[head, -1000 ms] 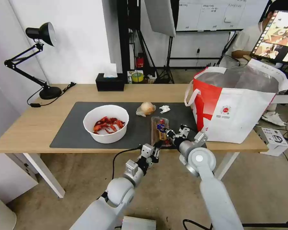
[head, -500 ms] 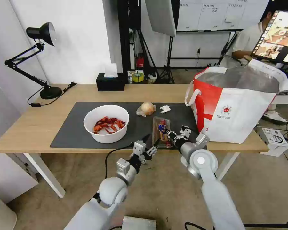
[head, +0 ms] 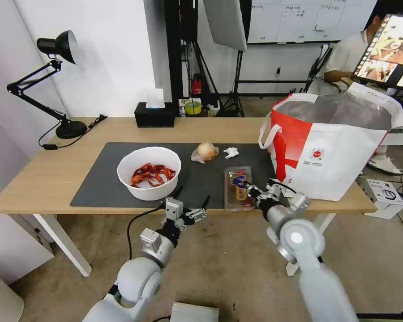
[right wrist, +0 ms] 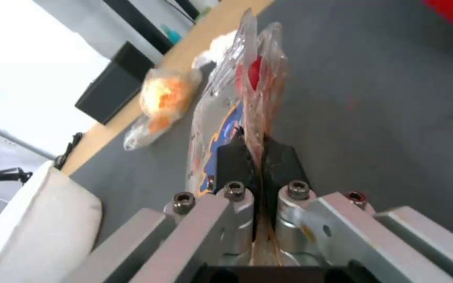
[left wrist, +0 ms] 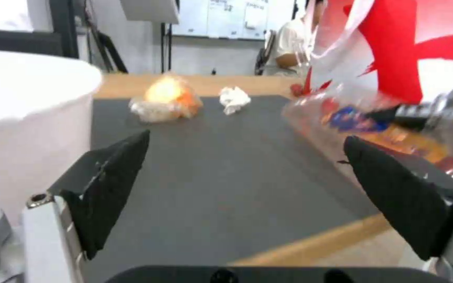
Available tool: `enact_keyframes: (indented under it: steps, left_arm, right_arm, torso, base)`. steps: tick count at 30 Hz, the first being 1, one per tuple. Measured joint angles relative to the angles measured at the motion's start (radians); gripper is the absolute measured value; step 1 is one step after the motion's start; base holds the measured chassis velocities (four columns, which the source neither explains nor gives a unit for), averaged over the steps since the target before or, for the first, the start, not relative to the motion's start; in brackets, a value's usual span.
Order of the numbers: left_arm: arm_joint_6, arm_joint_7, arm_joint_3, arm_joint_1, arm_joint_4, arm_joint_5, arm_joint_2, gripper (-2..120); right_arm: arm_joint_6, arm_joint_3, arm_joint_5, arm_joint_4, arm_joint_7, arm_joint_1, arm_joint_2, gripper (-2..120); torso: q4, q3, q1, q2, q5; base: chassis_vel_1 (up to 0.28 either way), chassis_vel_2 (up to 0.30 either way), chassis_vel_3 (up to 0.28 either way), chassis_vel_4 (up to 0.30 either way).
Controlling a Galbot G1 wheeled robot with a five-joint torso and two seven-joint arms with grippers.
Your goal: Pick up the trash from the table and place it into the takeout bag.
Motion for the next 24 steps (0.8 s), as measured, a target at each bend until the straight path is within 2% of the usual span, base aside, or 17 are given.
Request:
enact_keyframes:
  steps: [6,19,24]
  left_arm:
    - [0.011,-0.013,-0.067,0.089,-0.058,0.027,-0.021,100]
    - [0.002,-0.013,-0.199,0.206,-0.127,0.088,-0.036,100]
    - [-0.023,-0.013,-0.277,0.257,-0.148,0.099,-0.035,100]
  right_arm:
    - [0.025,0.014,-0.013,0.069,-0.026,-0.06,-0.024,0]
    - [0.092,0.074,-0.034,0.203,-0.123,-0.14,-0.094,0]
    - [0.168,0.103,-0.058,0.262,-0.184,-0.175,-0.12,0]
  torso:
    - [0.0002,0.0,0.0,0.0,0.0]
    - [0.0001,0.0,0.0,0.0,0.0]
    - [0.0003,0.0,0.0,0.0,-0.0001]
  base:
    - [0.0,0.0,0.0,0.0]
    - [0.0,0.0,0.0,0.0]
    - [0.0,0.0,0.0,0.0]
